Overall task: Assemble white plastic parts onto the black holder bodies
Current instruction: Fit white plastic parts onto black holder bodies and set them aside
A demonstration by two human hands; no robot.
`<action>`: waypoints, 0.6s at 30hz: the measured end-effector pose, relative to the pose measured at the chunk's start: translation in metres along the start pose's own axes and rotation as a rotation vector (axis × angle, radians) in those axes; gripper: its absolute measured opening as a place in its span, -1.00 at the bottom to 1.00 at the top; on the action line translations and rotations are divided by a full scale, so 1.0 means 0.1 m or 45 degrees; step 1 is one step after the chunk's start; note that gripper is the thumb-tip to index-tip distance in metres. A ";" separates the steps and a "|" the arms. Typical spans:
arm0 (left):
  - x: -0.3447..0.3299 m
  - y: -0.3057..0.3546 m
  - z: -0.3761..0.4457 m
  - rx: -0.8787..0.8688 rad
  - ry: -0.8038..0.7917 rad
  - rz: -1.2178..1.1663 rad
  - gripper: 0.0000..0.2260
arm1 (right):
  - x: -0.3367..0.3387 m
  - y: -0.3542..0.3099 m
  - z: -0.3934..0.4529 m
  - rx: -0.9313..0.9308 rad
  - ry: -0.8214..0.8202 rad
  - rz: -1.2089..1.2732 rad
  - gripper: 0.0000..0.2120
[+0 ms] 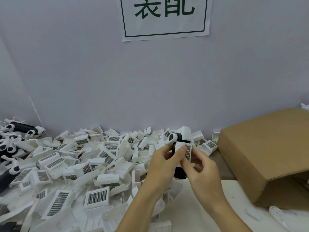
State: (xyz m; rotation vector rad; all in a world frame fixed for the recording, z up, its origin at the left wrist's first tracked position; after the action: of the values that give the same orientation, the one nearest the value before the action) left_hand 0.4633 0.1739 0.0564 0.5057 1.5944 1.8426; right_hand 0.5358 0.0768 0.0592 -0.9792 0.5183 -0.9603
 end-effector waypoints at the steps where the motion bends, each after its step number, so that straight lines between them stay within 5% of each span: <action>1: -0.01 -0.01 0.00 -0.001 -0.006 0.007 -0.84 | -0.01 0.04 0.00 -0.062 -0.030 0.070 -0.74; 11: -0.01 -0.14 0.05 0.172 -0.089 -0.210 -0.61 | -0.06 0.19 0.03 -0.379 -0.099 0.383 -0.68; 18: -0.11 -0.18 0.02 0.158 -0.202 -0.121 -0.72 | -0.05 0.26 0.04 -0.459 -0.027 0.514 -0.71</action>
State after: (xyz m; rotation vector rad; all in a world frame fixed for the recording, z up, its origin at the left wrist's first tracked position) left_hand 0.4763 0.1689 0.0402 0.6052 1.6030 1.6004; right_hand 0.5475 0.0881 0.0379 -1.1474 0.8544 -0.5012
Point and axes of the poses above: each hand's wrist, its own z-axis towards the middle knuckle, its own x-axis out of the back of the hand, y = z × x, the point moved 9 cm from there along z, towards the middle knuckle, and after that the axes turned 7 degrees about y, right-handed, at the moved point
